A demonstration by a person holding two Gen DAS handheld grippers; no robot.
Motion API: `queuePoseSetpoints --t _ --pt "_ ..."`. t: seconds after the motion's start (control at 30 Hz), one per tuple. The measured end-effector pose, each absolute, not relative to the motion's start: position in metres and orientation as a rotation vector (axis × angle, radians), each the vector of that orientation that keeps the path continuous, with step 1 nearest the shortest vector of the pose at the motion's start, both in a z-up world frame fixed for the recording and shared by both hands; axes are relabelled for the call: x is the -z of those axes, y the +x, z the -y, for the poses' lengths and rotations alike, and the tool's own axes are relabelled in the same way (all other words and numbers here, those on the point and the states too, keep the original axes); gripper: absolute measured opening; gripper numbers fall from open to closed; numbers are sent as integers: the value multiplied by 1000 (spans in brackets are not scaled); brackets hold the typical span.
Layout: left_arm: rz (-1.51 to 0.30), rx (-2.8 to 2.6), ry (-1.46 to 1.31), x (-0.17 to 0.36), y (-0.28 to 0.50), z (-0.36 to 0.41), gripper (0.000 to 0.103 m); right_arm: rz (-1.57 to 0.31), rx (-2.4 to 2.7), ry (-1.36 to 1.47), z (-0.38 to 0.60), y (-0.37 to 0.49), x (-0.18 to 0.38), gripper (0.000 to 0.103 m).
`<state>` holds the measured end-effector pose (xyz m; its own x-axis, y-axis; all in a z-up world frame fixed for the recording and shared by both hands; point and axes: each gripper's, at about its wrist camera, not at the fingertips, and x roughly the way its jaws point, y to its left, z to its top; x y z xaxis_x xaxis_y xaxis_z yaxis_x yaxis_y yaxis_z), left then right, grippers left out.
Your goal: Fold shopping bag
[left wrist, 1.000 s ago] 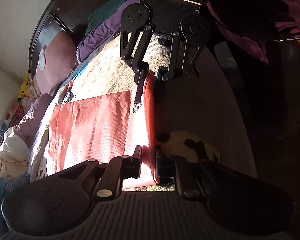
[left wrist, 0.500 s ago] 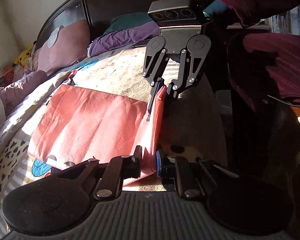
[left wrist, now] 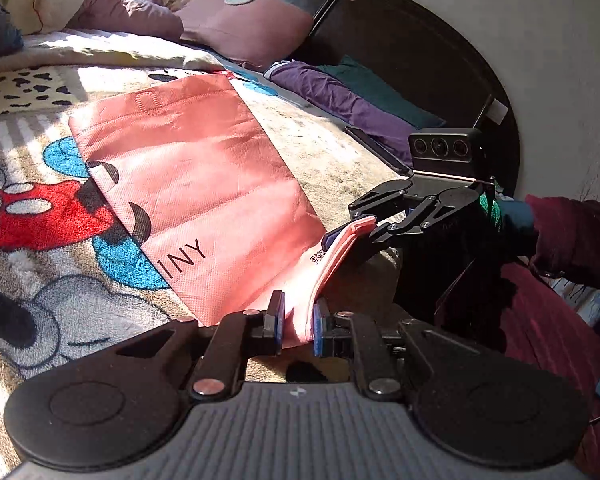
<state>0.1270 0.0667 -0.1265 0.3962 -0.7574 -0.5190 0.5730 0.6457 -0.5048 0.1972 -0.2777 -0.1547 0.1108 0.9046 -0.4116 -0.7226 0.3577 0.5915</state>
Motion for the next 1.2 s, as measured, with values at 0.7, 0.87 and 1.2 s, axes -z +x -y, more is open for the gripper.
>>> queuePoseSetpoints --t 0.7,0.87,1.2 --pt "-924 492 -549 134 144 -66 17 -838 -695 653 279 169 141 16" --pt "-846 442 -376 121 134 -48 19 -756 -626 393 256 162 123 20" --pt "-763 313 -257 124 120 -43 20 -657 -591 245 245 157 132 25"
